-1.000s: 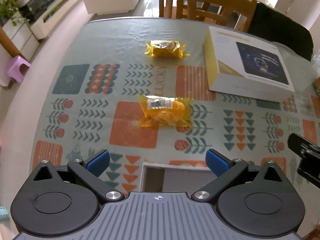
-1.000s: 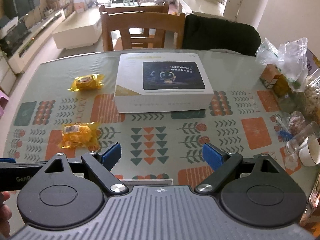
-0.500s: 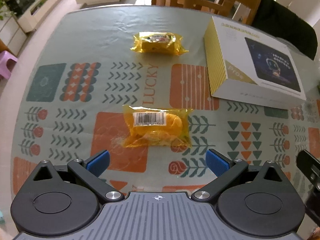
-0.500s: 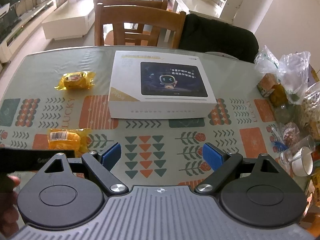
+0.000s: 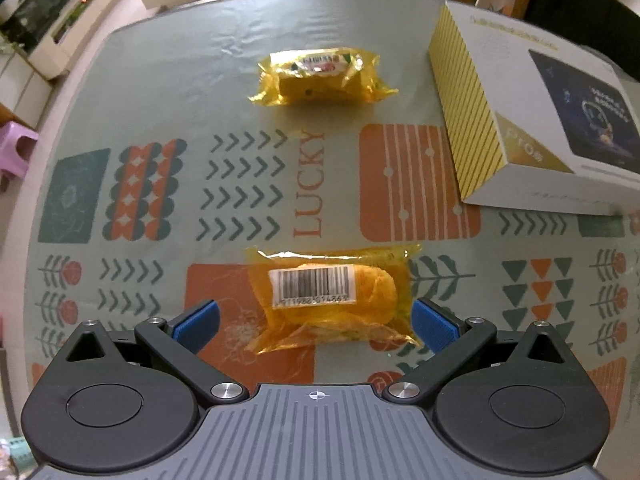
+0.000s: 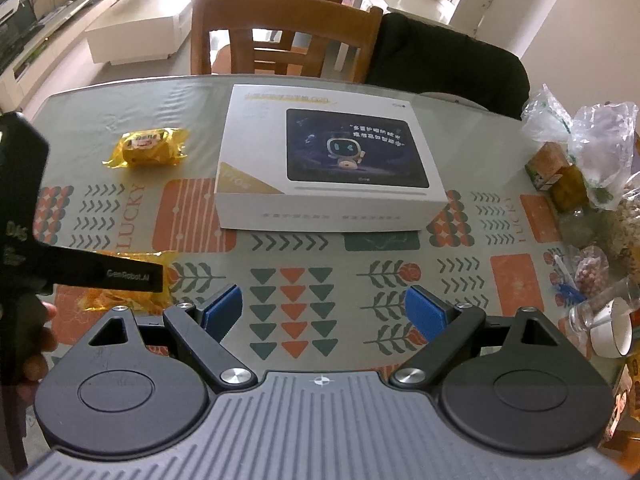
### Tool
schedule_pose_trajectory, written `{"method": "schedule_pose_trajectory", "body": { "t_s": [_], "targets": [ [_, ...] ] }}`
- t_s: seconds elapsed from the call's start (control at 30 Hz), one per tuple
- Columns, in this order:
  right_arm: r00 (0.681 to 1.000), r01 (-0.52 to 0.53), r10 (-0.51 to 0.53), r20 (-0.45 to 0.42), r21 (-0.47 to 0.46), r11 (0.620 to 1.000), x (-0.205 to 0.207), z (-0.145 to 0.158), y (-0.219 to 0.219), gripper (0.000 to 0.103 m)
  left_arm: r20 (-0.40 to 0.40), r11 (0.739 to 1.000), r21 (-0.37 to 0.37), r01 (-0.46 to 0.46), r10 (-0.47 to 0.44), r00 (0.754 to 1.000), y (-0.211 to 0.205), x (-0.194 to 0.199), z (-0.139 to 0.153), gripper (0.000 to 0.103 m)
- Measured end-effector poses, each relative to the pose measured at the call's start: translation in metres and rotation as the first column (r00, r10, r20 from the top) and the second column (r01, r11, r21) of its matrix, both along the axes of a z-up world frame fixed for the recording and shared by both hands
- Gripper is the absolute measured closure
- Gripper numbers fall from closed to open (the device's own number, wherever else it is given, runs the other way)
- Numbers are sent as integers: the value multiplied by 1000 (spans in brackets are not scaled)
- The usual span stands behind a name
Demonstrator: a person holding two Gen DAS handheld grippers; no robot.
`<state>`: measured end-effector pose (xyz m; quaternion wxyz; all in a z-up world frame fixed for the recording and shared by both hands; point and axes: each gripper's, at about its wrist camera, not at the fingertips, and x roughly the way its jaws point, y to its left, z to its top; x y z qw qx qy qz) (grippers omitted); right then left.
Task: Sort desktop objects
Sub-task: 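Move the left gripper toward the barcoded yellow snack pack, then close the left gripper on the barcoded yellow snack pack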
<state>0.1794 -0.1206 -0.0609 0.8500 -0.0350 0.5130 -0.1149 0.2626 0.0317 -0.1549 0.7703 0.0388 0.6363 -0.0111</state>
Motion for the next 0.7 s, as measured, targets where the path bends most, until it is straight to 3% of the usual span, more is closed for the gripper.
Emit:
{"method": "schedule_pose_trajectory", "body": {
  "t_s": [0.2,0.7],
  "targets": [
    [1000,-2,3,-9,7,1000,5,-4,-1,0,-14,999,25,28,-28,1000,-14,6,-16,0],
    [1000,3,-3,-28,25,1000,5,-14,-11,0,-41,999,52,-1,3,999,-19,13,-45,0]
  ]
}}
